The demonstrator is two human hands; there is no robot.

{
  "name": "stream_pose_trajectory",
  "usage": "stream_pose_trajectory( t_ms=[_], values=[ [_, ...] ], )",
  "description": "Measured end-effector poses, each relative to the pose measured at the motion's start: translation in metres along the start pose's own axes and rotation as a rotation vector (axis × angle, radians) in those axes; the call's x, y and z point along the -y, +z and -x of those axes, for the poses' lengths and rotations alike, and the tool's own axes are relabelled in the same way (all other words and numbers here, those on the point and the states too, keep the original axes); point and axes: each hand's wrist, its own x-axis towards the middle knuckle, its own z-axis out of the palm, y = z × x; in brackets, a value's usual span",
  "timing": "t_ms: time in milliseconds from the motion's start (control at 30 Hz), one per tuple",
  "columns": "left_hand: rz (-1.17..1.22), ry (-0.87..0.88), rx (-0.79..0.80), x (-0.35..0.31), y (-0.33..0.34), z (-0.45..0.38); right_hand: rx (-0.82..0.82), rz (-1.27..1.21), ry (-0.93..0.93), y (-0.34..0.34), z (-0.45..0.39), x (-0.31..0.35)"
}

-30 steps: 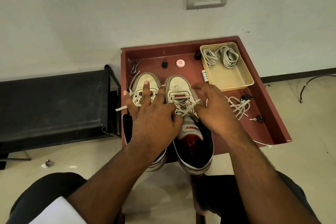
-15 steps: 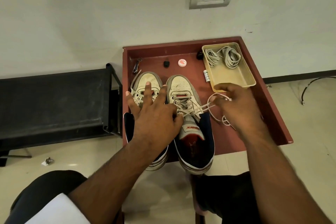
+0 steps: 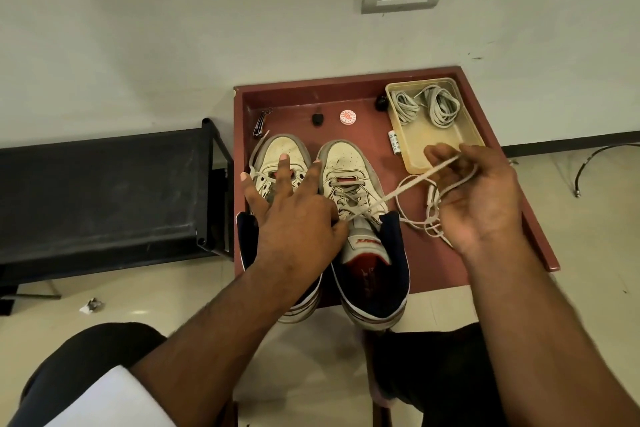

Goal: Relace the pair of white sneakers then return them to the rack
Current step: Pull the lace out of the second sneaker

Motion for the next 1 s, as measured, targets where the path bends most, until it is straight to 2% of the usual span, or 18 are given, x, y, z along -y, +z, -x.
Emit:
stream_pose_trajectory(
  t_ms=[67,133,167,300,333,400,433,500,600,633,667,733,767,833,867,1000],
  values=[
    [0.007,-0.006,0.004,0.000,0.001,0.000,-0.029,-0.181,0.057,0.000,-0.002,-0.002],
    [0.012,-0.010,-0.006,0.000,0.001,0.000,0.021,-0.068,0.056,0.003,0.000,-0.009],
    [0.014,-0.011,-0.011,0.000,0.001,0.000,0.075,0.127,0.006,0.005,0.002,-0.012],
    [0.003,-0.011,-0.021,0.000,0.003,0.000,0.412,1.293,-0.385,0.005,0.010,-0.028],
    [0.005,-0.012,-0.026,0.000,0.003,0.000,0.504,1.535,-0.423,0.004,0.011,-0.032],
    [0.013,-0.014,-0.031,0.000,0.004,0.000,0.620,1.864,-0.401,0.002,0.010,-0.042],
    [0.014,-0.015,-0.033,0.000,0.004,0.000,0.644,1.929,-0.384,0.001,0.009,-0.045],
    [0.015,-0.015,-0.033,0.000,0.005,-0.001,0.609,1.792,-0.387,0.001,0.007,-0.046],
    [0.032,-0.016,-0.029,0.001,0.004,0.000,0.311,1.071,-0.211,0.005,0.008,-0.025],
    [0.039,-0.015,-0.035,0.002,0.005,0.000,0.201,0.887,-0.183,0.004,0.007,-0.016],
    [0.045,-0.012,-0.047,0.003,0.005,0.000,0.111,0.817,-0.181,-0.001,0.004,-0.009],
    [0.049,0.009,-0.067,0.002,0.008,-0.001,0.003,0.948,-0.215,-0.011,-0.001,-0.003],
    [0.040,0.031,-0.070,-0.001,0.009,-0.001,-0.013,1.137,-0.231,-0.014,-0.002,-0.003],
    [-0.007,0.074,-0.060,-0.009,0.013,0.001,0.024,1.584,-0.236,-0.016,0.000,-0.010],
    [-0.028,0.077,-0.056,-0.013,0.014,0.002,0.067,1.665,-0.239,-0.014,0.002,-0.014],
    [-0.039,0.021,-0.103,-0.016,0.018,0.004,0.317,1.567,-0.192,0.001,0.010,-0.029]
  ],
)
